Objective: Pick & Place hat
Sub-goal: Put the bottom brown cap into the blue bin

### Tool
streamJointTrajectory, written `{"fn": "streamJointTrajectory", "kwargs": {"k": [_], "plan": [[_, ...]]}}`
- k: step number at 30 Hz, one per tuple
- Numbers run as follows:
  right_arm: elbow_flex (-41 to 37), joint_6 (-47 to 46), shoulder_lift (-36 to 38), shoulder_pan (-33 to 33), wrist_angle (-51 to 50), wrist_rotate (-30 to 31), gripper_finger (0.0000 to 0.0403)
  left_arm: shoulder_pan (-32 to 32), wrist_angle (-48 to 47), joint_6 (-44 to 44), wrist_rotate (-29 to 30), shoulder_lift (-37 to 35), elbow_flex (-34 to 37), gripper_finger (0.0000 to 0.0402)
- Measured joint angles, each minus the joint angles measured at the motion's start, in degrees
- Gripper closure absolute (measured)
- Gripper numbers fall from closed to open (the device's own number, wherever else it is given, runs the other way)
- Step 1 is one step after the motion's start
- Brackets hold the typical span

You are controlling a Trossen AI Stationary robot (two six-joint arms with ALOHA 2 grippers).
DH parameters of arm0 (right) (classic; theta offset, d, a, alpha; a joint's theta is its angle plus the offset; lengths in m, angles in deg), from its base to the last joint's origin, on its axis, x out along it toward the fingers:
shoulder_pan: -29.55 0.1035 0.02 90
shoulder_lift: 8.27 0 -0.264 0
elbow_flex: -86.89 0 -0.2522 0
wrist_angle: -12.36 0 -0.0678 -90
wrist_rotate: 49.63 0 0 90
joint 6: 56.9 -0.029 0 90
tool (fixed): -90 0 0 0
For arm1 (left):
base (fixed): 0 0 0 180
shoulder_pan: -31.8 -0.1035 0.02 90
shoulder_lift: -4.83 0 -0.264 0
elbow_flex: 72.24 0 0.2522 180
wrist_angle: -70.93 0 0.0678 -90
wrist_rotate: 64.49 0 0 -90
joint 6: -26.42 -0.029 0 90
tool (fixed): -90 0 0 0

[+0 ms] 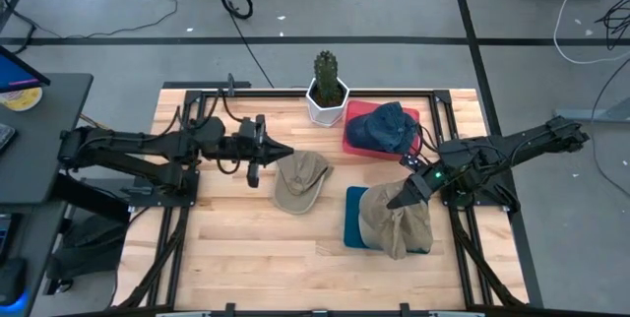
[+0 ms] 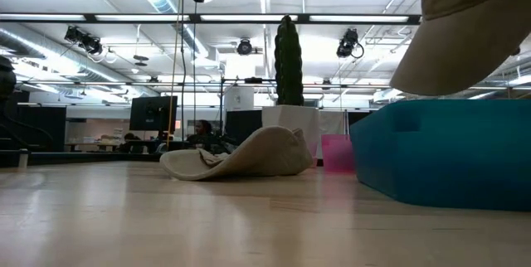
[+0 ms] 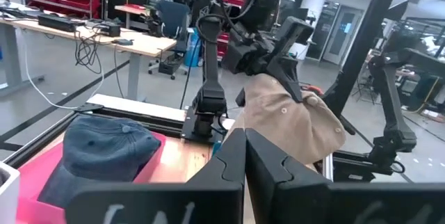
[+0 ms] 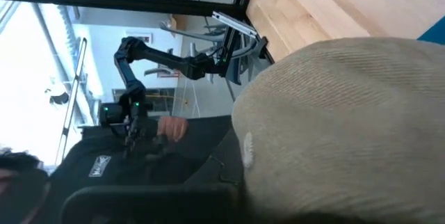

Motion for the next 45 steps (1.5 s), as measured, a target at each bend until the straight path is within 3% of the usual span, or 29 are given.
{"fn": "streamJointTrajectory", "kwargs": {"k": [6,15,24,39,45], "plan": [[-0.79,-2.36,0.02,1.44,0.57,1.54,0.0399,0.17,0.02,-0.17,-0.04,0.15,-0.02,0.0395],[-11.80,-8.73,0.00,1.76,16.64,2.34,0.0399,0.17,0.06,-0.21,-0.04,0.13,-0.02,0.0393],[-18.35,-11.10,0.01,1.56,24.02,2.32,0.0401,0.17,0.06,-0.34,0.21,0.15,-0.07,0.0393],[-19.87,-10.36,0.02,1.54,21.52,5.40,0.0402,0.17,0.04,-1.04,0.84,0.20,-0.09,0.0392],[-19.87,-14.11,0.02,1.54,16.93,9.39,0.0402,0.17,-1.80,-1.07,0.84,0.20,-0.11,0.0392]]}}
